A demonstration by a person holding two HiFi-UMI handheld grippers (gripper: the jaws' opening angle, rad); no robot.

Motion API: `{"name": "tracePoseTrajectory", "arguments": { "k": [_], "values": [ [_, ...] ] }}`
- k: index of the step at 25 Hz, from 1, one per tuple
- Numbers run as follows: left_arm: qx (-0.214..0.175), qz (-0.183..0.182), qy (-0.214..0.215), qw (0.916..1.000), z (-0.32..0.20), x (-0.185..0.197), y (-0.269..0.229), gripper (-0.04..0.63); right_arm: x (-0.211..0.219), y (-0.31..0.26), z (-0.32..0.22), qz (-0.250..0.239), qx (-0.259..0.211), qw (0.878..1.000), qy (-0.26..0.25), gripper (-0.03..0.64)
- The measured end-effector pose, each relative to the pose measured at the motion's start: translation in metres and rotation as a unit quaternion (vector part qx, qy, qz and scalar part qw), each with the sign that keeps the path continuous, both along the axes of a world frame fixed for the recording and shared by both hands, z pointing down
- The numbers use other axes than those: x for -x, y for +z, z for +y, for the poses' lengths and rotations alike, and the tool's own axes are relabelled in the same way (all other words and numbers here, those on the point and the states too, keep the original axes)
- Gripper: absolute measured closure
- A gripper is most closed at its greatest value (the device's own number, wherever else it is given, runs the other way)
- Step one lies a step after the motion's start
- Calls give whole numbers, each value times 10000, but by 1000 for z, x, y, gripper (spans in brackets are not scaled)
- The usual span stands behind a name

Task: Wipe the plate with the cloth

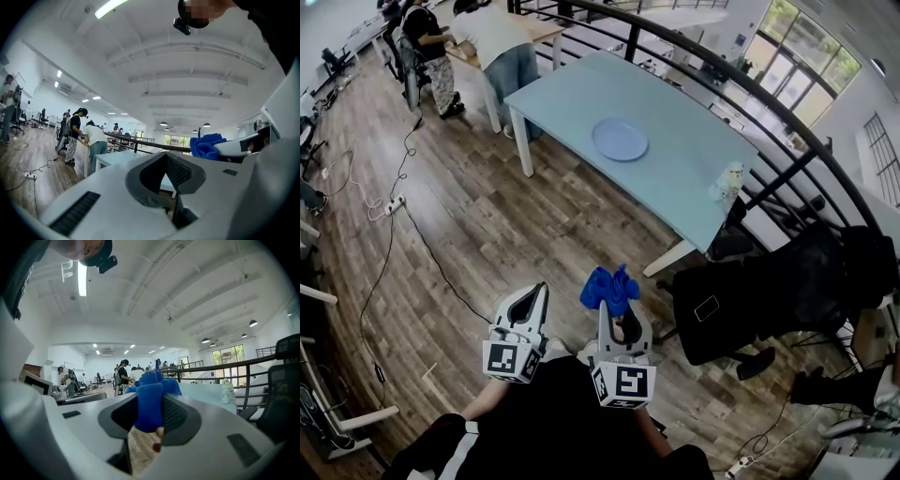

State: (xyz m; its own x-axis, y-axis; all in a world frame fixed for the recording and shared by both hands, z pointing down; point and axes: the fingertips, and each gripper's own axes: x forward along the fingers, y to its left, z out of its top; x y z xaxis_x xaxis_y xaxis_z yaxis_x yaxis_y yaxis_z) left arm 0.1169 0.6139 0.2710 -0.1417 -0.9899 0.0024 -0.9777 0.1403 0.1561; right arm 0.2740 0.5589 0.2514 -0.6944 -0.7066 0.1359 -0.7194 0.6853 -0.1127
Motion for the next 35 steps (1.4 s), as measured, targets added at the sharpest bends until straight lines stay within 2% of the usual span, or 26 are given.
{"name": "tracePoseTrajectory", "arguments": {
  "k": [7, 12, 15, 25, 35],
  "values": [
    [-5, -39, -61, 10000, 13, 29, 7, 594, 25, 3, 12, -182, 78, 9998, 58, 499],
    [86, 22, 15, 10000, 18, 37, 18, 594, 31, 8, 18, -285, 185, 9994, 118, 499],
    [-3, 48, 65, 10000, 13, 42, 14, 594, 34, 6, 15, -328, 174, 9991, 184, 499],
    [37, 68, 129, 9999, -15, 57, 20, 594, 48, 13, -11, -256, 202, 9991, 253, 499],
    [156, 48, -8, 9999, -43, 81, 30, 594, 76, 27, -46, -221, 345, 9991, 78, 499]
  ]
}}
